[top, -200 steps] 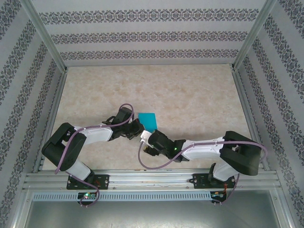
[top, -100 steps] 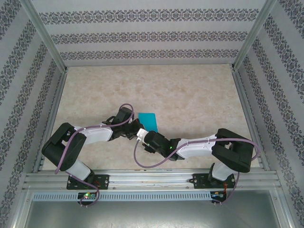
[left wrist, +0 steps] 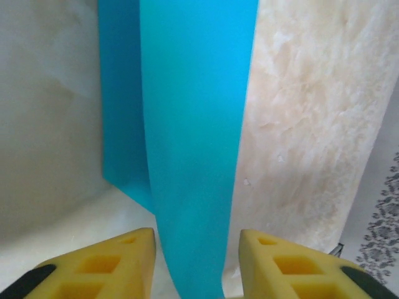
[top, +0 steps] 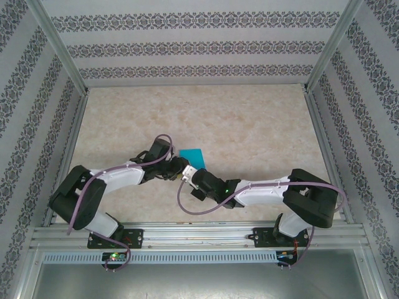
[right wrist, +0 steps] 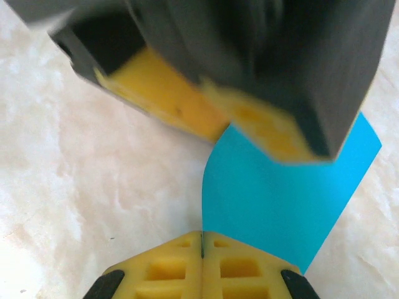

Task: Fold a paper plane with a square sheet of paper (fold left side to right side)
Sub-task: Third fold the triangle at the center of the table.

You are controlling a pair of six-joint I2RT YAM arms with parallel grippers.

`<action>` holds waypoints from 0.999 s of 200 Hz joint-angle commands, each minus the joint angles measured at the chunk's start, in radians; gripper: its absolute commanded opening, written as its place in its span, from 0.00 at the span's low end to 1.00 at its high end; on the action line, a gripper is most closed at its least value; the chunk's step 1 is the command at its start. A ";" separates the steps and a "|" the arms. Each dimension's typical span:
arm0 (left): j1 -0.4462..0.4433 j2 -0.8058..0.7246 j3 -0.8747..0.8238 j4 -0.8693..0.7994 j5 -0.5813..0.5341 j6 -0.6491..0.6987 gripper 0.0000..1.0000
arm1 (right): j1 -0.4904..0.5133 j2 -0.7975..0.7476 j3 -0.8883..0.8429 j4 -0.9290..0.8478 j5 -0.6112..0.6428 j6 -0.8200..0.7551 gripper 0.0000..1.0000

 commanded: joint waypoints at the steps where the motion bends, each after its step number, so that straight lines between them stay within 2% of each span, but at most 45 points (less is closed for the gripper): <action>1: 0.061 -0.106 0.043 -0.147 0.012 0.097 0.44 | -0.046 -0.048 -0.015 -0.041 -0.137 0.076 0.00; 32: 0.136 -0.193 0.070 -0.250 0.024 0.192 0.44 | -0.130 -0.086 -0.020 -0.053 -0.315 0.166 0.00; 75: 0.144 -0.097 0.158 -0.248 0.104 0.271 0.28 | -0.223 -0.090 -0.024 -0.044 -0.528 0.271 0.00; 111: 0.134 0.039 0.245 -0.249 0.150 0.316 0.21 | -0.250 -0.066 -0.029 -0.018 -0.590 0.305 0.00; 166: 0.072 0.226 0.364 -0.270 0.172 0.376 0.17 | -0.278 -0.021 -0.028 0.004 -0.669 0.344 0.00; 200: 0.054 0.322 0.420 -0.323 0.146 0.424 0.14 | -0.294 -0.010 -0.029 0.009 -0.691 0.363 0.00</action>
